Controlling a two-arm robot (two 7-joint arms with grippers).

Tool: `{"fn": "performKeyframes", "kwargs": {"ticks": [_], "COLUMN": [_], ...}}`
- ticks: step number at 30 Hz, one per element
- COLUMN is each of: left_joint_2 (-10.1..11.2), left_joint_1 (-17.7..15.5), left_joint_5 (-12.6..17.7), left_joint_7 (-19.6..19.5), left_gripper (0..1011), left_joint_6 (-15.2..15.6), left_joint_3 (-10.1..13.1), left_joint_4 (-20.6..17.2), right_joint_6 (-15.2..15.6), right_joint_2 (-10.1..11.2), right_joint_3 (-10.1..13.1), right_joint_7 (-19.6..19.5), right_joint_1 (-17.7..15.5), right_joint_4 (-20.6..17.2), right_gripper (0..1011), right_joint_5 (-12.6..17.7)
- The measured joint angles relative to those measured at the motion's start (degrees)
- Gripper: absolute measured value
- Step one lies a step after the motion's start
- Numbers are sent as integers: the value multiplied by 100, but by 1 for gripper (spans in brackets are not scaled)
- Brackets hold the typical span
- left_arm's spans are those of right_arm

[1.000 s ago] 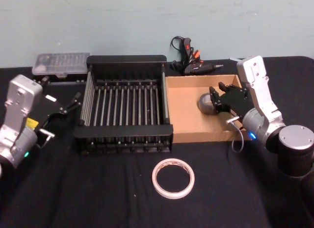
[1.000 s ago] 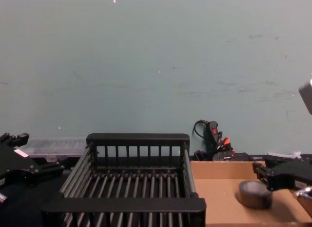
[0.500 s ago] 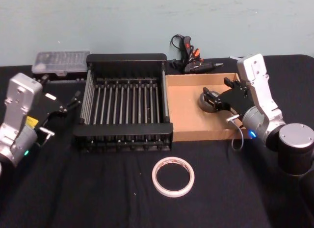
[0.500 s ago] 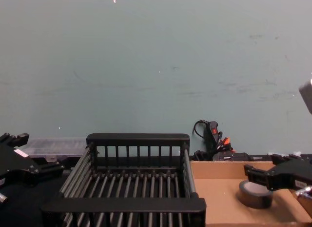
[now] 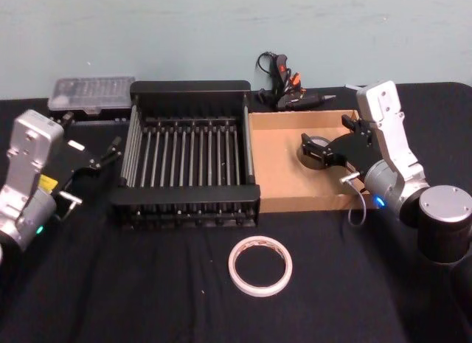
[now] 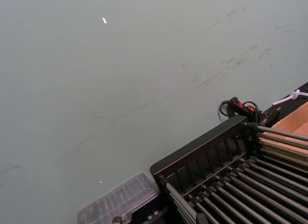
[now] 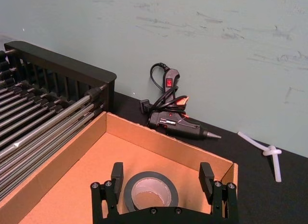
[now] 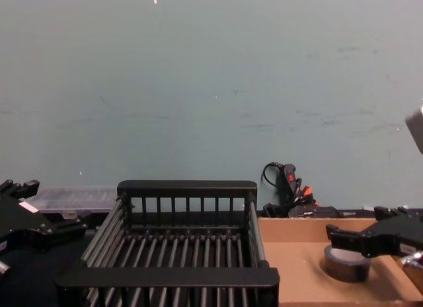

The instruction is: Pick up the white tape and place it into the black box , Pick up the silver tape and place it into the brown box.

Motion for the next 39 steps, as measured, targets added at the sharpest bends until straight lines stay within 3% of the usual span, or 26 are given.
{"fn": "performKeyframes", "kwargs": {"ticks": [9, 16, 22, 39], "left_joint_2": [0, 0, 0, 0], "left_joint_1": [0, 0, 0, 0], "left_joint_5": [0, 0, 0, 0], "left_joint_7": [0, 0, 0, 0], "left_gripper": [1001, 1001, 1001, 1001], "left_joint_6": [0, 0, 0, 0], "left_joint_3": [0, 0, 0, 0], "left_joint_4": [0, 0, 0, 0], "right_joint_6": [0, -3, 37, 97], "right_joint_2": [0, 39, 156, 782], "right_joint_3": [0, 118, 204, 243], "right_joint_7": [0, 120, 278, 921], "right_joint_1": [0, -156, -416, -1438], "right_joint_4": [0, -273, -719, -2104], "right_gripper": [1003, 1002, 1002, 1003], "right_joint_5": [0, 29, 124, 739]}}
